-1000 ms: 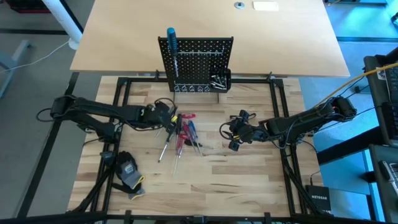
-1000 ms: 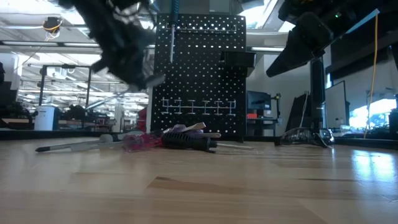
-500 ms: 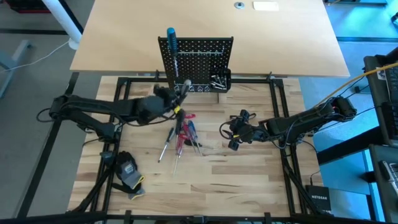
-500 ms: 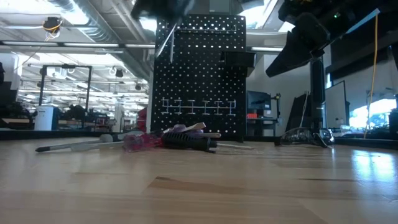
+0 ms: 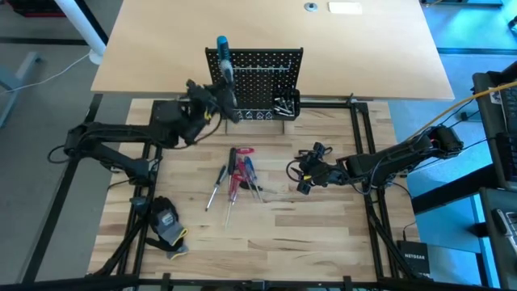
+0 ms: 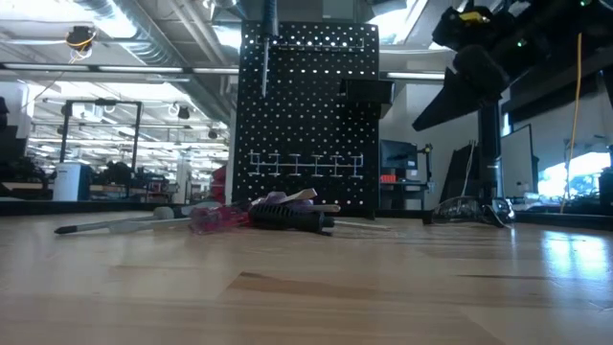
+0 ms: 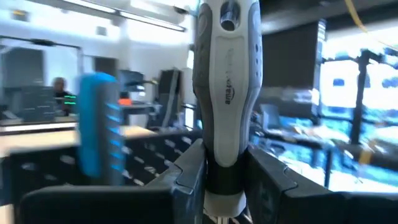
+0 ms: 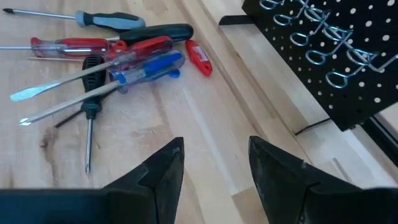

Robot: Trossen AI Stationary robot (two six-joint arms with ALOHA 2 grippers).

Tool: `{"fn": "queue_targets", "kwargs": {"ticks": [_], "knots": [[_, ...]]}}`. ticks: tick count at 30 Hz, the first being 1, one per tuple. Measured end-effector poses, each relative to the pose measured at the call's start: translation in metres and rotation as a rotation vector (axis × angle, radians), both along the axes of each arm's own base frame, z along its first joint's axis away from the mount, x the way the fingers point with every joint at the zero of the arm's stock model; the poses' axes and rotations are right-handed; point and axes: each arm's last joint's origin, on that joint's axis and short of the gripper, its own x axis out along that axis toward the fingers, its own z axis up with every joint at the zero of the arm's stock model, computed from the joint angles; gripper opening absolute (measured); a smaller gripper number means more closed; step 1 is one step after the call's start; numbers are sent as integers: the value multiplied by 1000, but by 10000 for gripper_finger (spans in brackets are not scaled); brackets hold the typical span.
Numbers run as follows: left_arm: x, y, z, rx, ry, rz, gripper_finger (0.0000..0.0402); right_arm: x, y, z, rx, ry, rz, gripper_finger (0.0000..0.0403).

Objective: Hang tools onto peg board
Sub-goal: Hang the gray screwdriver on the peg board

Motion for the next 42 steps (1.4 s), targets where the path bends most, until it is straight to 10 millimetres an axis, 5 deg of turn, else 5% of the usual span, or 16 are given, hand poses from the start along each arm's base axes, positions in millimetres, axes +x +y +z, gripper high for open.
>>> {"fn": "queue_targets", "kwargs": {"ticks": [16, 42], "knots": [[35, 33, 20, 15, 27, 70, 74, 2, 0, 2, -47, -23, 32, 182], [33, 83, 0, -82, 97, 196, 74, 2, 1, 1, -16, -14, 61, 182]]}}
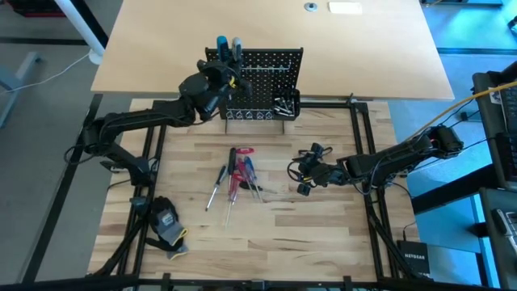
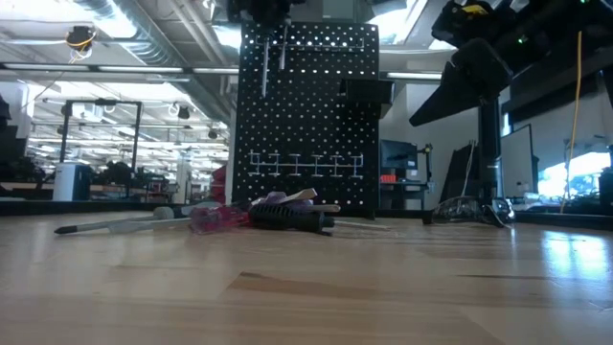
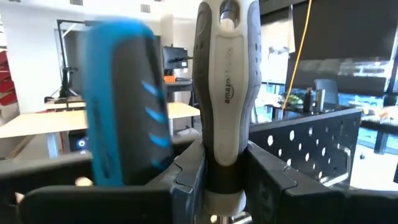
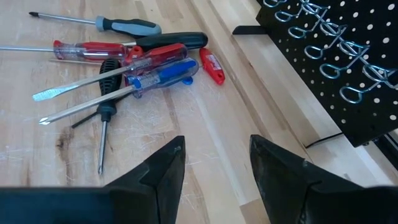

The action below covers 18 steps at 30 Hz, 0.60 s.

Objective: Hang tools onto peg board
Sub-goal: Hang the gray screwdriver on the peg board

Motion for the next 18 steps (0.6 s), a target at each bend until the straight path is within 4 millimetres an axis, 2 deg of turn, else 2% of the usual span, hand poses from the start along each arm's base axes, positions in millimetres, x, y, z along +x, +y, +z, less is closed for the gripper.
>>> {"fn": "queue_targets", "kwargs": {"ticks": [5, 18], "knots": [[8, 6, -11, -13, 33, 9, 74, 0, 0, 0, 0, 1, 0, 182], [9, 4, -19, -68, 88, 64, 74, -2, 0, -4, 11, 8, -7, 182]]}}
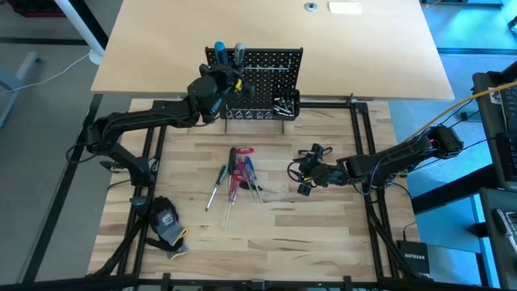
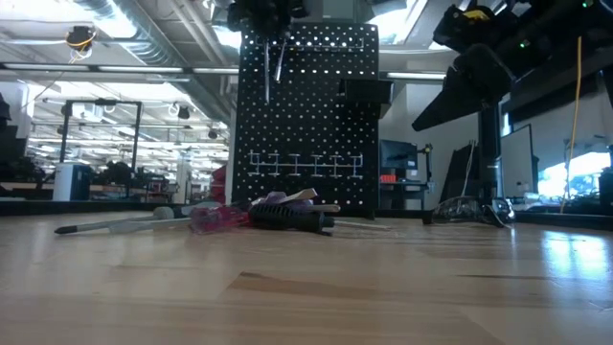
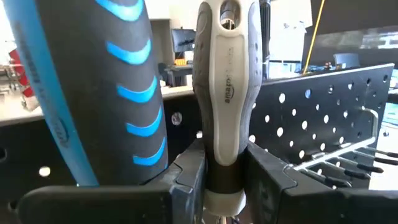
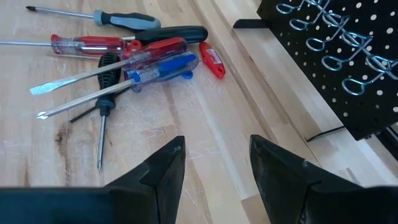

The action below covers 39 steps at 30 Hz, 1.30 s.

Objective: Hang tools onto peg board
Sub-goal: Hang the gray screwdriver on the peg board

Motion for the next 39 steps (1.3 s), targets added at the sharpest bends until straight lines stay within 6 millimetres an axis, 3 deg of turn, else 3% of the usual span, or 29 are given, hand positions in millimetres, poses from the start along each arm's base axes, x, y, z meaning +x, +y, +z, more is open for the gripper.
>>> {"fn": "queue_targets", "kwargs": {"ticks": [18, 29, 39], "knots": [[-1, 0, -2, -18, 8, 6, 76, 0, 0, 0, 2, -1, -1, 182], [-3, 0, -1, -5, 41, 11, 140, 0, 0, 0, 2, -1, -1, 182], [-10, -4, 10, 22, 10, 16, 153, 0, 0, 0, 2, -1, -1, 182]]}}
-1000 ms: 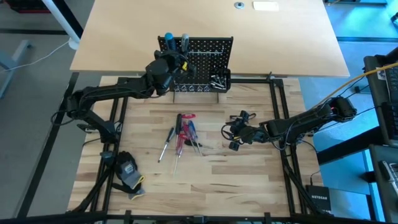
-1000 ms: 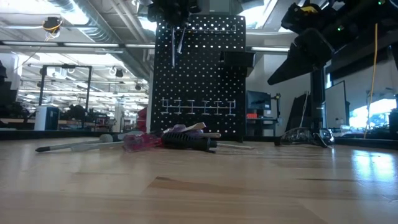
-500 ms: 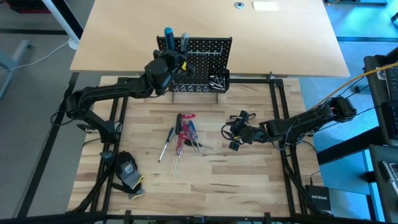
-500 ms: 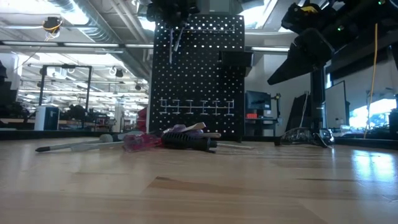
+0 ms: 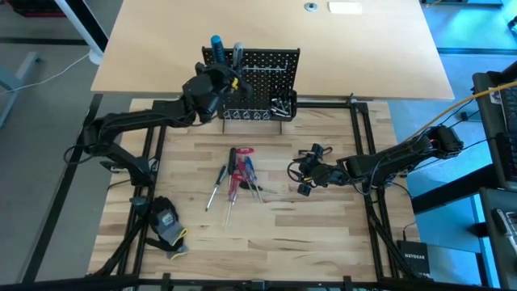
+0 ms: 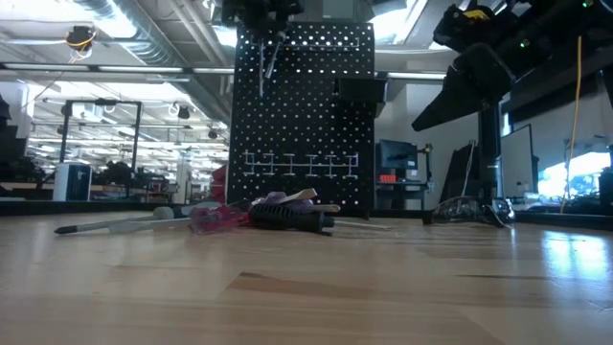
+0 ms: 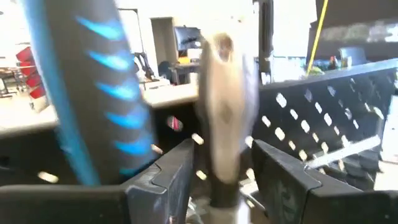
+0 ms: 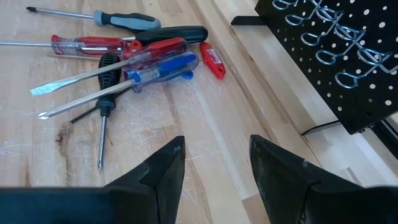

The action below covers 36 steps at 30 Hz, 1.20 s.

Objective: Hang tools onto peg board
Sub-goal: Hang the gray screwdriver on the peg board

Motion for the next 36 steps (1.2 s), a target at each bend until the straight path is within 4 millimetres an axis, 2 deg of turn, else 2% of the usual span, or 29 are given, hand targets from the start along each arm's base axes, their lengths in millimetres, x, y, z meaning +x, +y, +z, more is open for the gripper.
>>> {"fn": "queue_targets", "kwargs": {"ticks": [11, 17, 24, 29, 33, 36], "knots": [[4, -14, 6, 37, -14, -44, 153, 0, 0, 0, 1, -1, 1, 182], [6, -26, 20, 118, 39, -55, 153, 0, 0, 0, 7, 1, 7, 182], [5, -30, 32, 145, 72, -12, 153, 0, 1, 0, 12, 2, 14, 182], [7, -42, 41, 167, 76, -40, 153, 0, 1, 0, 12, 2, 14, 182], [9, -49, 41, 171, 93, -71, 153, 0, 1, 0, 13, -1, 14, 182], [12, -48, 34, 152, 148, -124, 153, 1, 1, 1, 14, -8, 14, 182]]}}
